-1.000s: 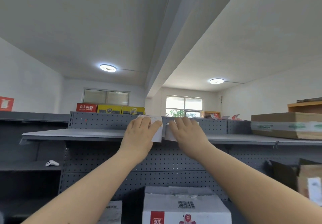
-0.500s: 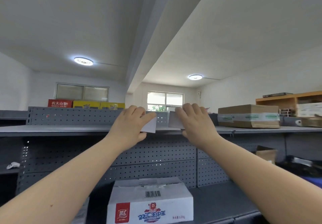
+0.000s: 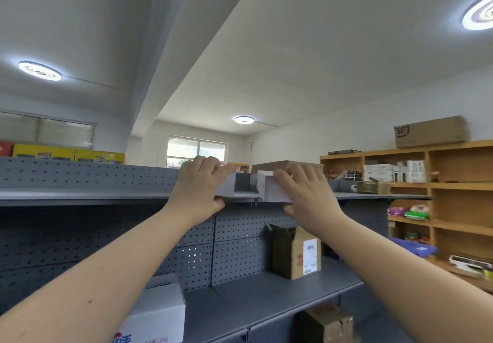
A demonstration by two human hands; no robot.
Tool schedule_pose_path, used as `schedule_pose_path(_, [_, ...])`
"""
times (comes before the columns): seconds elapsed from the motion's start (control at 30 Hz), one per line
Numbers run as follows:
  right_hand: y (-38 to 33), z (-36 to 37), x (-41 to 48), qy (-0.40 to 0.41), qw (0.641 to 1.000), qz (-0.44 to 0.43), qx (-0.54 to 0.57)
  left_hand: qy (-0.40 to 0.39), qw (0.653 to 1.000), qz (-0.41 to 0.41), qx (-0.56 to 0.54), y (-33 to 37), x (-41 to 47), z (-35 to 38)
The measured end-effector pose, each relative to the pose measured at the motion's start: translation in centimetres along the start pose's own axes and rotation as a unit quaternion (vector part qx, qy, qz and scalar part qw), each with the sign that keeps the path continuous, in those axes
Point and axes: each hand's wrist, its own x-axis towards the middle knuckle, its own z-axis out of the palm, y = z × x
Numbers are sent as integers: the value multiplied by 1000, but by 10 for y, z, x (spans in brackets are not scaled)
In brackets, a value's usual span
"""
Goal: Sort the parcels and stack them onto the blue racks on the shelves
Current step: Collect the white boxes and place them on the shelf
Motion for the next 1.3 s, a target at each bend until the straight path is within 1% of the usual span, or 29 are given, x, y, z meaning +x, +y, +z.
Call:
schedule_pose_path(0.13, [58, 2, -41, -48, 998, 1, -50, 11, 1000, 6, -25, 59, 27, 31])
schedule_pose_path(0.2, [85, 1, -60, -52, 996, 18, -66, 2, 999, 0, -49, 91, 41, 45])
schedule_pose_path(0.3, [124, -3, -85, -53, 995, 45, -69, -21, 997, 9, -77, 135, 58, 67])
schedule_pose_path(0.47, [182, -3, -132, -77, 990, 70, -91, -11, 994, 27, -105, 206, 80, 102])
schedule_pose_path(0.6, [219, 1, -169, -110, 986, 90, -87, -29, 989, 36, -141, 260, 92, 124])
schedule_pose_path(0.73, [248, -1, -201, -150, 979, 112, -77, -43, 982, 35, -180, 303, 101, 145])
schedule_pose_path(0.87, [275, 0, -233, -161, 974, 138, -80, -31, 979, 53, -193, 343, 108, 167])
schedule_pose_path(1.0, [296, 10, -257, -164, 970, 156, -91, -72, 966, 24, -246, 381, 114, 184])
schedule_pose_path(1.1, [309, 23, -274, -170, 966, 173, -84, -88, 962, 31, -256, 402, 116, 204])
schedule_pose_path(1.2, [320, 39, -290, -173, 960, 204, -79, -86, 957, 30, -274, 416, 121, 230])
schedule_pose_path(1.3, [329, 59, -306, -175, 949, 257, -56, -72, 954, 26, -291, 430, 125, 258])
